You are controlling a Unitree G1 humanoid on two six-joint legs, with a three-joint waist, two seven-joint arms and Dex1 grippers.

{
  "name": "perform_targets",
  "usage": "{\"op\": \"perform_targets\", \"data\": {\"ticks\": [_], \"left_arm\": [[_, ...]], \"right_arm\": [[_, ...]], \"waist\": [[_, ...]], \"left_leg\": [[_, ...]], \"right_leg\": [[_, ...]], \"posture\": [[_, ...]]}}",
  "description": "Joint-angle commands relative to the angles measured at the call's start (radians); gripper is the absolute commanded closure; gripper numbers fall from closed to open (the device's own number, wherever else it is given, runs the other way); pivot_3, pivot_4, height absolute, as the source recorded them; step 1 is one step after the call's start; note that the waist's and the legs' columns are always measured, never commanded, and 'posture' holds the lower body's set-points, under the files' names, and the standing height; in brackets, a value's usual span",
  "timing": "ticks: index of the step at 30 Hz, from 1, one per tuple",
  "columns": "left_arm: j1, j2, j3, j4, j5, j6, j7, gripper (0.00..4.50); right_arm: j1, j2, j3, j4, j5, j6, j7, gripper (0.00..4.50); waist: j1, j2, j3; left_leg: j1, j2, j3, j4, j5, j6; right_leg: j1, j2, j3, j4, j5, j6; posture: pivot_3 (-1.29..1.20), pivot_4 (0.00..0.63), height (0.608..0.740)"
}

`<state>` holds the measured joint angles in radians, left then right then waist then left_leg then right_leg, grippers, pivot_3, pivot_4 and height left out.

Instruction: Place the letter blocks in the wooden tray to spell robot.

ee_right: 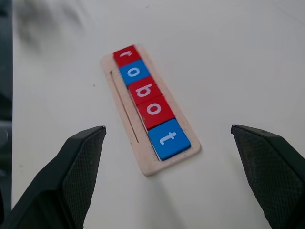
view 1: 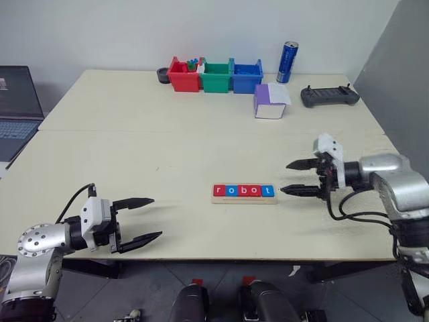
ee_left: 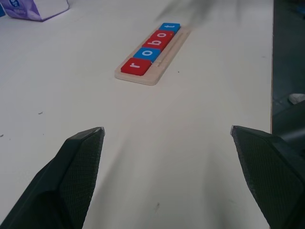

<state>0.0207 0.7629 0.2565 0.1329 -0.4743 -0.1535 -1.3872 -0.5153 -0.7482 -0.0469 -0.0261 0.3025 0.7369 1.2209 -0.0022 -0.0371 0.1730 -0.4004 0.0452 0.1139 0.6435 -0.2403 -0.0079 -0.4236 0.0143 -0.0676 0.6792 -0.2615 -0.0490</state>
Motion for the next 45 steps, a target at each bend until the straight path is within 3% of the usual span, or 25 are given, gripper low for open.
{"op": "perform_targets", "data": {"ticks": [1,6,11,12,15,25,45], "left_arm": [[-0.005,0.014,0.020,-0.010,-0.018,-0.003,-0.003,0.00],[-0.043,0.002,-0.010,0.013,-0.006,-0.002,-0.011,0.00],[-0.074,-0.002,-0.025,0.029,-0.004,-0.005,-0.017,0.00],[-0.076,0.000,-0.025,0.032,-0.004,-0.006,-0.019,0.00],[-0.076,0.001,-0.023,0.037,-0.003,-0.009,-0.024,0.00],[-0.061,-0.005,-0.027,0.017,-0.005,-0.004,-0.019,0.00],[-0.024,0.003,-0.009,-0.011,-0.012,0.000,0.003,0.00]], "right_arm": [[0.077,-0.045,-0.052,-0.113,0.036,0.016,-0.042,0.03],[0.080,-0.023,0.076,-0.038,-0.073,-0.114,-0.118,0.03],[0.016,0.015,0.132,0.033,-0.079,-0.152,-0.120,0.03],[0.010,0.016,0.137,0.045,-0.082,-0.159,-0.120,0.20],[0.002,0.016,0.148,0.069,-0.079,-0.173,-0.112,0.92],[-0.074,0.057,0.217,0.202,-0.122,-0.268,-0.095,4.48],[-0.117,0.116,0.283,0.271,-0.158,-0.289,-0.058,4.48]], "waist": [[0.000,0.000,0.000],[-0.007,0.000,0.000],[-0.004,0.000,0.000],[-0.003,0.000,0.000],[-0.002,0.000,0.000],[-0.003,0.000,0.000],[-0.003,0.000,0.000]], "left_leg": [[0.000,0.000,0.000,0.000,0.000,0.000],[0.001,0.001,0.000,-0.001,0.000,0.000],[0.000,0.000,0.000,0.000,0.000,0.000],[0.000,0.000,0.000,0.000,0.000,0.000],[0.000,0.000,0.000,-0.001,0.000,0.000],[0.000,0.001,0.000,0.000,0.000,0.000],[0.000,0.001,0.000,0.000,0.000,0.000]], "right_leg": [[0.000,0.000,0.000,0.000,0.000,0.000],[0.000,0.001,0.000,0.001,0.000,0.000],[0.000,0.001,0.000,0.001,0.000,0.000],[0.000,0.001,0.000,0.000,0.000,0.000],[0.000,0.001,0.000,-0.001,0.000,0.000],[0.000,0.001,0.000,0.000,0.000,0.000],[0.000,0.001,0.000,0.000,0.000,0.000]], "posture": [[0.00,0.150,0.740],[0.00,0.150,0.740],[0.00,0.150,0.740],[0.00,0.150,0.740],[0.00,0.150,0.740],[0.00,0.150,0.740],[0.00,0.150,0.740]]}}
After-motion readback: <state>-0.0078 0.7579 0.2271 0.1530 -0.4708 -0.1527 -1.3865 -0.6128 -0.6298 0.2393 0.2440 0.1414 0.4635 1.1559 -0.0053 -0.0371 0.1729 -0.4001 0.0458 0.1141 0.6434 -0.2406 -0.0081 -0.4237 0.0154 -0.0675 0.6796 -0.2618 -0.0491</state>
